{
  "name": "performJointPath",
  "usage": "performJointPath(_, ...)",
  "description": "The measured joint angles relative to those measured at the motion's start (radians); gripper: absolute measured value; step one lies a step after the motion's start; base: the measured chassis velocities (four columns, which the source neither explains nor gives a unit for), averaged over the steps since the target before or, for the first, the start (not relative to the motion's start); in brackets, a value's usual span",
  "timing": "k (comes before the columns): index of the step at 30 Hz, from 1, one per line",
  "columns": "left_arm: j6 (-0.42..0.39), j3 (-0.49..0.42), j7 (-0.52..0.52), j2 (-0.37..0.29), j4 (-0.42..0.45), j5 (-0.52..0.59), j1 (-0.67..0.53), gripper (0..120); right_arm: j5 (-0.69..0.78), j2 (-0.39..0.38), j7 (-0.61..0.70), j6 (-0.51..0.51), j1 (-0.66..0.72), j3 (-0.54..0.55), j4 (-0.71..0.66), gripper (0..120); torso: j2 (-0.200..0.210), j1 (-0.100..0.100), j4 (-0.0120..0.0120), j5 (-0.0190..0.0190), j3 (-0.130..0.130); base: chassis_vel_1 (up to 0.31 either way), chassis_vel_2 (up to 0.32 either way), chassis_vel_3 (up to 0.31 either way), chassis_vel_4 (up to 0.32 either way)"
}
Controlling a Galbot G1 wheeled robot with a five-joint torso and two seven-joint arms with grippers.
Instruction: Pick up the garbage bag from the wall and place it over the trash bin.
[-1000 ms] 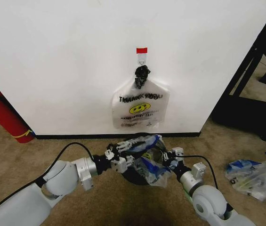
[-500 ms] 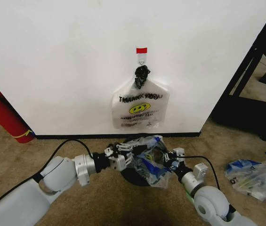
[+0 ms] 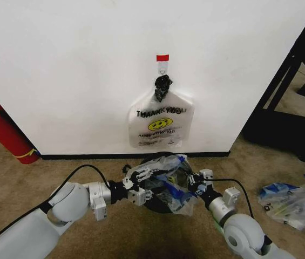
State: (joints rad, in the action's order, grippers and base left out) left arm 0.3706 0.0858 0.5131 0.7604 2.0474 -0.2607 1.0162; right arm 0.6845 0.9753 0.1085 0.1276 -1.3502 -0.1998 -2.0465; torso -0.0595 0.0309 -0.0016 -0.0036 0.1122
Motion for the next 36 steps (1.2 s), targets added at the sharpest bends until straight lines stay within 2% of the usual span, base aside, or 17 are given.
performJointPath(3,-0.001,0.000,-0.001,0.003,-0.005,-0.005,-0.003,59,0.000,0.000,0.000,0.000,-0.001,0.001,-0.006,0,0.000,0.000,0.0000,0.0000,0.000,0.000,0.000,0.000,0.000)
performJointPath(7,0.000,0.003,-0.002,0.004,-0.006,-0.010,0.000,40,0.000,0.000,0.000,0.000,-0.001,0.003,-0.013,0,0.000,0.000,0.0000,0.0000,0.000,0.000,0.000,0.000,0.000)
performJointPath(9,0.000,0.003,-0.003,0.004,-0.004,-0.010,0.000,39,0.000,0.000,0.000,0.000,-0.001,0.004,-0.013,0,0.000,0.000,0.0001,-0.0001,0.000,0.000,0.000,0.000,0.000)
performJointPath(13,-0.004,0.004,-0.007,0.003,0.002,-0.007,-0.002,23,0.000,0.001,0.000,0.000,0.000,0.006,-0.013,0,0.000,0.000,0.0000,0.0000,0.000,0.000,0.000,0.000,0.000)
performJointPath(14,-0.006,0.005,-0.008,0.003,0.003,0.003,-0.006,17,0.000,0.001,0.000,-0.001,0.000,0.006,-0.013,0,0.000,0.000,0.0000,0.0000,0.000,0.000,0.000,0.000,0.000)
performJointPath(15,-0.006,0.005,-0.008,0.003,0.003,0.003,-0.006,17,0.000,0.001,0.000,-0.001,0.000,0.006,-0.013,0,0.000,0.000,0.0000,0.0000,0.000,0.000,0.000,0.000,0.000)
performJointPath(19,-0.025,0.001,-0.024,-0.004,0.013,0.076,-0.007,0,0.000,0.000,-0.001,-0.003,0.003,0.006,-0.006,0,0.000,0.000,0.0000,0.0001,0.000,0.000,0.000,0.000,0.000)
performJointPath(22,-0.069,-0.005,-0.054,-0.006,0.016,0.213,-0.011,0,-0.005,-0.003,-0.020,-0.015,0.002,0.002,0.008,0,0.000,0.000,0.0000,0.0000,0.000,0.000,0.000,0.000,0.000)
performJointPath(23,-0.069,-0.005,-0.054,-0.006,0.016,0.213,-0.011,0,-0.005,-0.003,-0.020,-0.015,0.002,0.002,0.008,0,0.000,0.000,0.0000,0.0000,0.000,0.000,0.000,0.000,0.000)
performJointPath(27,-0.154,-0.015,-0.109,-0.004,-0.006,0.479,-0.037,0,-0.018,-0.016,-0.142,-0.074,0.001,-0.029,0.051,0,0.000,0.000,0.0000,0.0000,0.000,0.000,0.000,0.000,0.000)
performJointPath(30,-0.232,-0.010,-0.170,-0.002,-0.031,0.672,-0.064,0,-0.013,-0.028,-0.299,-0.122,0.000,-0.076,0.094,0,0.000,0.000,0.0000,0.0001,0.000,0.000,0.000,0.000,0.000)
performJointPath(31,-0.232,-0.010,-0.170,-0.002,-0.031,0.672,-0.064,0,-0.013,-0.028,-0.299,-0.122,0.000,-0.076,0.094,0,0.000,0.000,0.0000,0.0001,0.000,0.000,0.000,0.000,0.000)
performJointPath(34,-0.286,0.003,-0.242,-0.001,-0.064,0.804,-0.086,0,0.005,-0.030,-0.387,-0.150,0.001,-0.111,0.132,0,0.000,0.000,-0.0001,0.0000,0.000,0.000,0.000,0.000,0.000)
performJointPath(36,-0.303,0.010,-0.261,-0.001,-0.081,0.843,-0.090,0,0.018,-0.030,-0.405,-0.160,0.002,-0.119,0.146,0,0.000,0.000,-0.0001,0.0000,0.000,0.000,0.000,0.000,0.000)
